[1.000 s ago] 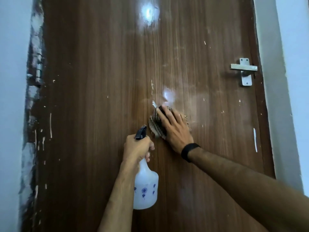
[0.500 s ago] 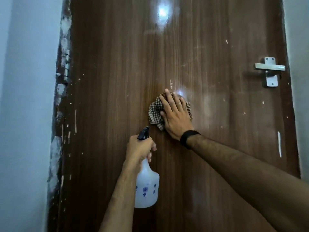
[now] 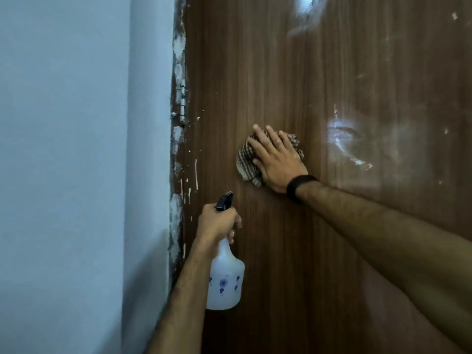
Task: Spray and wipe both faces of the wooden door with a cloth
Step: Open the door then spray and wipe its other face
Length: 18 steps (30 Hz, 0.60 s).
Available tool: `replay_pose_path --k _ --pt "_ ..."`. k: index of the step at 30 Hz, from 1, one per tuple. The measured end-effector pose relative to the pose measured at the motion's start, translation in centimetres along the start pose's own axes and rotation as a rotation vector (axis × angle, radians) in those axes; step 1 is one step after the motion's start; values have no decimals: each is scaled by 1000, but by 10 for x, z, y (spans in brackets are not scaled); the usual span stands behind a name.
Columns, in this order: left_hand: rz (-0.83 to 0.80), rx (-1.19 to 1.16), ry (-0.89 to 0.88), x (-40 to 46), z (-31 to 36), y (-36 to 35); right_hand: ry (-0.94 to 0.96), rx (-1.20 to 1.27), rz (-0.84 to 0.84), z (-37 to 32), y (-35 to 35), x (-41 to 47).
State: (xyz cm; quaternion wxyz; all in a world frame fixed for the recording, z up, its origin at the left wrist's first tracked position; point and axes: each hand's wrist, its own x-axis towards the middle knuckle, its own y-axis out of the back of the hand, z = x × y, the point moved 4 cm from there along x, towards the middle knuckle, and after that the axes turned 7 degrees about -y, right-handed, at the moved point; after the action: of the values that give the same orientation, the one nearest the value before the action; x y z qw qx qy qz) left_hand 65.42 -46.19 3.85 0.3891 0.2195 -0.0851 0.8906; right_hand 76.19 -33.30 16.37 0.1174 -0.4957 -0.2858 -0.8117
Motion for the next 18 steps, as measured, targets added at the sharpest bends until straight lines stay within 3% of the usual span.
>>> replay_pose_path --k 4,9,12,14,18 --pt "90 27 55 -2 -20 43 -34 22 56 -39 -14 5" --pt "203 88 92 -4 -39 93 481 -21 -26 -126 -67 -68" --pt "233 116 107 -8 -46 108 601 -41 -113 -152 -78 -83" --pt "238 136 120 -9 -53 116 551 -44 -90 -154 -66 -57" --pt "264 147 150 -5 -70 120 200 37 10 -142 -38 13"
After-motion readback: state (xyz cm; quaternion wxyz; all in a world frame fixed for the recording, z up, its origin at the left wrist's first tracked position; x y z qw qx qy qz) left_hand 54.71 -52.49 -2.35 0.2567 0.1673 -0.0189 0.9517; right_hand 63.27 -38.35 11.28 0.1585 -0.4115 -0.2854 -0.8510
